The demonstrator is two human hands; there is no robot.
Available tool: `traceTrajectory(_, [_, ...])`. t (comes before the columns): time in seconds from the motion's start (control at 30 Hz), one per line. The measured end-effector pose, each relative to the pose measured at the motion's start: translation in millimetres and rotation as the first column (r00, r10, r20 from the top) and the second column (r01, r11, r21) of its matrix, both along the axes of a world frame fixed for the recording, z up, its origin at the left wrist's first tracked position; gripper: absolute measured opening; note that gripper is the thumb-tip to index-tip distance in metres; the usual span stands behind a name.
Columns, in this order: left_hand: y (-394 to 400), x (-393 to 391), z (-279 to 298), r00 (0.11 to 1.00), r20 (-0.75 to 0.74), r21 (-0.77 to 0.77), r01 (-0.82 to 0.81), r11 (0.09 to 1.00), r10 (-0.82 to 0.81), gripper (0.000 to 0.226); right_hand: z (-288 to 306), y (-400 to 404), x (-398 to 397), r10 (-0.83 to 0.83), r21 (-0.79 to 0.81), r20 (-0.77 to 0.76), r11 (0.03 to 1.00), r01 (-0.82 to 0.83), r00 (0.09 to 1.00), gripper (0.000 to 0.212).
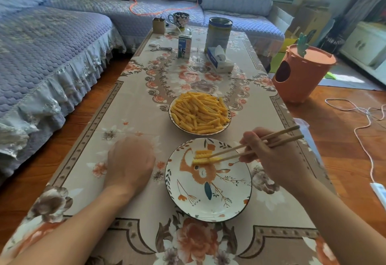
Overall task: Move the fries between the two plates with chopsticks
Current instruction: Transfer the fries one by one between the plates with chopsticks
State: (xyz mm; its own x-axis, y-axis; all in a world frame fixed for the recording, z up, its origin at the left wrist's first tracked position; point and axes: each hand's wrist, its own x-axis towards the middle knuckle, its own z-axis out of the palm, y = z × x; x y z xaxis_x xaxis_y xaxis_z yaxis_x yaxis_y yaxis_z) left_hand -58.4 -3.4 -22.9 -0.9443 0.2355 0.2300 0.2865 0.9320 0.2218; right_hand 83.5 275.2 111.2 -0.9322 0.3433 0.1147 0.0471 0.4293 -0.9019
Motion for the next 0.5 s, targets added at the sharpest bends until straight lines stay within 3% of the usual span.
traceTrajectory(0.37, [1.2,0.7,1.3,1.0,-0.009,0.006,0.001,1.0,-0.001,0.039,8.2,14.1,-16.3,-0.072,-0.168,-0.175,0.985,0.042,0.982,0.033])
traceTrajectory(0.5, [0.4,0.5,0.2,1.0,-0.014,0.011,0.005,1.0,-0.005,0.038,1.3,20.8,-47.2,-0.117,-0.03,-0.224,0.993,0.113,0.968,0.024])
